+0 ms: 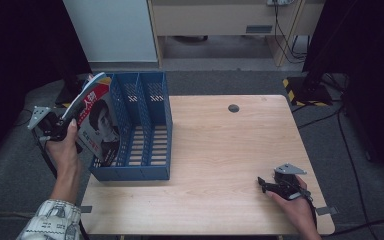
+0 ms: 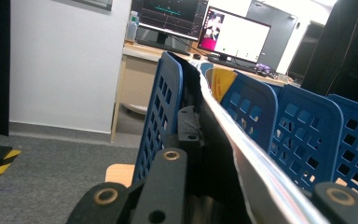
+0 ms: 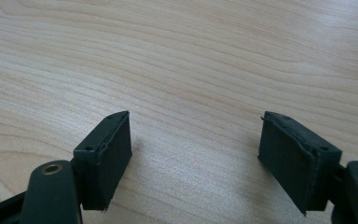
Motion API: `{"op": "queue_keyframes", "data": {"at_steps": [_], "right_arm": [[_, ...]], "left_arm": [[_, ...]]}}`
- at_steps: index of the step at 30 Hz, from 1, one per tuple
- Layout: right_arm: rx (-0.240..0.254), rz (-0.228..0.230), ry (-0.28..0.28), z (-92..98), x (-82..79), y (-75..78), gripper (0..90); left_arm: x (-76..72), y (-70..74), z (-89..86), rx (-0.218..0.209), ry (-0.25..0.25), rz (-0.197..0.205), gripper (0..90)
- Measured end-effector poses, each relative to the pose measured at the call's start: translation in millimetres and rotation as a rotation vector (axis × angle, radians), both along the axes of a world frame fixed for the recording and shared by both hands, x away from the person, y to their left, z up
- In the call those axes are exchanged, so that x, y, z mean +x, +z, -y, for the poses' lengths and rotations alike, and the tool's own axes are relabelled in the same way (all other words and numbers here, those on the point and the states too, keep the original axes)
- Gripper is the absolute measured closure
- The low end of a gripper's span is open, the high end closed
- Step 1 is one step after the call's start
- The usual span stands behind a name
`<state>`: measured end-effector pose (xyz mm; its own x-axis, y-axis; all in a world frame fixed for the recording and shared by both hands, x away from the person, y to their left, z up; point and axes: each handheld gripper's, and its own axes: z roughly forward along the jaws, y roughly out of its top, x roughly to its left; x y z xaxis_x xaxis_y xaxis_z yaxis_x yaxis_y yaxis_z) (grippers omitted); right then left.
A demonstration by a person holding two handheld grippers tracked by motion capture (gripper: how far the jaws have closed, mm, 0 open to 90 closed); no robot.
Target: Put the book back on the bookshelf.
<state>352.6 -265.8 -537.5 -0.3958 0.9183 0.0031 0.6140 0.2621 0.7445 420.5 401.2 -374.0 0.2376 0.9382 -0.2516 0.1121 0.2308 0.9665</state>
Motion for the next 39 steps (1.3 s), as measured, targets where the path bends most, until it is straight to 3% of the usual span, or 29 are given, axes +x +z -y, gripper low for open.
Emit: {"op": "queue_keyframes", "data": {"at_steps": [18, 25, 32, 39], "right_arm": [[0.0, -0.001, 0.0, 0.0, -0.1, 0.0, 25.3], [0.0, 0.0, 0.0, 0.0, -0.1, 0.0, 25.2], [-0.001, -0.001, 0.006, 0.1, -0.3, 0.0, 25.0], [-0.001, -0.002, 0.006, 0.0, -0.5, 0.0, 24.9]], "left_arm": [[0.5, 1.1, -1.5, 0.001, 0.016, -0.037, 82.7], [-3.6, 10.0, -2.4, 0.04, 0.015, -0.023, 60.7], [-11.4, 25.3, 0.7, 0.148, 0.007, 0.004, 39.2], [-16.6, 39.5, 5.6, 0.213, -0.021, 0.017, 29.5]]}}
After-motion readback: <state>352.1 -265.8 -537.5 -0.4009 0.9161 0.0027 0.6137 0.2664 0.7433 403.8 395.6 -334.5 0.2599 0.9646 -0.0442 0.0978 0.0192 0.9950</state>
